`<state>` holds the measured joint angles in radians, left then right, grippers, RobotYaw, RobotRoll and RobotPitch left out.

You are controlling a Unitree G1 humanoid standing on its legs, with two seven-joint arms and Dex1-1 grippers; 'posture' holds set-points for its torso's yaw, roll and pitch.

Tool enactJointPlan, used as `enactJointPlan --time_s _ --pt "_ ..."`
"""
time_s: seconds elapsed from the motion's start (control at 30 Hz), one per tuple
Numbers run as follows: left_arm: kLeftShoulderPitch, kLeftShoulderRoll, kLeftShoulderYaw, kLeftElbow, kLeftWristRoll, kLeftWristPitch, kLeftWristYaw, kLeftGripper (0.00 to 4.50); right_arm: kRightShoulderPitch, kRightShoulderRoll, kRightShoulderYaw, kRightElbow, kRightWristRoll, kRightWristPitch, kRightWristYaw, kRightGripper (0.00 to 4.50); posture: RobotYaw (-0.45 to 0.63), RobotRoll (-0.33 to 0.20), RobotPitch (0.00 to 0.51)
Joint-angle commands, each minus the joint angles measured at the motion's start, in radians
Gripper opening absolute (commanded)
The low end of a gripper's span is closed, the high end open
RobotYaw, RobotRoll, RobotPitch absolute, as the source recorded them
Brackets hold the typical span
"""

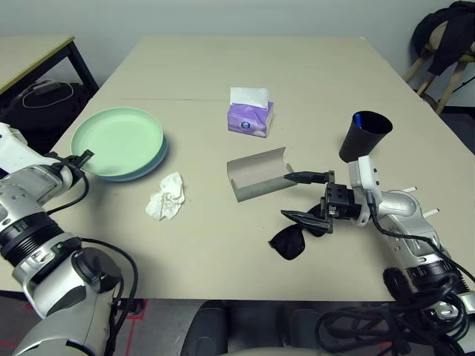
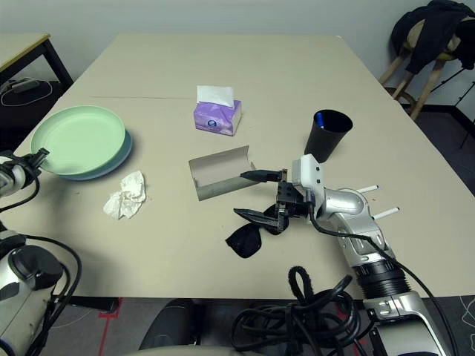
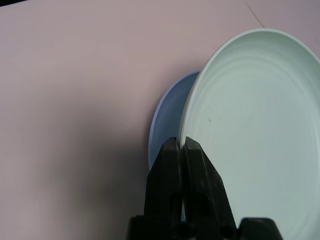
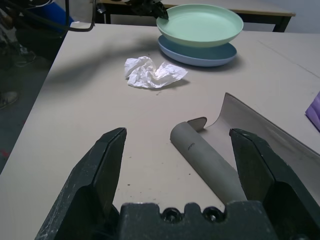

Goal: Organize and tidy the items on the table.

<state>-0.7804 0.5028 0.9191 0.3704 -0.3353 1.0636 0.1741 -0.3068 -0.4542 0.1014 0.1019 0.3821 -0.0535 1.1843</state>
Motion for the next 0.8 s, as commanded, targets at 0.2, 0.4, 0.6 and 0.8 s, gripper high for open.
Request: enactJointPlan --time_s 0.2,0.4,0.6,0.8 --pt "-0.032 -0.015 -0.034 0.106 -0.005 -0.144 0.121 0.04 0.004 0.059 -0.059 -0.046 0.030 0.075 -0.166 4.50 0.10 0.000 0.056" --pt "-0.054 -0.022 -0.017 0.132 -0.039 -0.155 0.186 0.04 0.018 0.073 -0.050 -0.077 0.033 0.090 -0.187 4.50 0.10 0.000 0.055" --pt "-0.061 -0.033 -0.018 0.109 -0.088 -0.121 0.215 0.04 0.015 0.073 -0.050 -0.074 0.028 0.087 -0.189 4.50 0.10 0.000 0.053" --pt "-0.044 -0.047 -0.020 0.081 -0.124 -0.089 0.240 0.04 0.010 0.078 -0.048 -0.091 0.026 0.094 -0.209 4.50 0.10 0.000 0.050"
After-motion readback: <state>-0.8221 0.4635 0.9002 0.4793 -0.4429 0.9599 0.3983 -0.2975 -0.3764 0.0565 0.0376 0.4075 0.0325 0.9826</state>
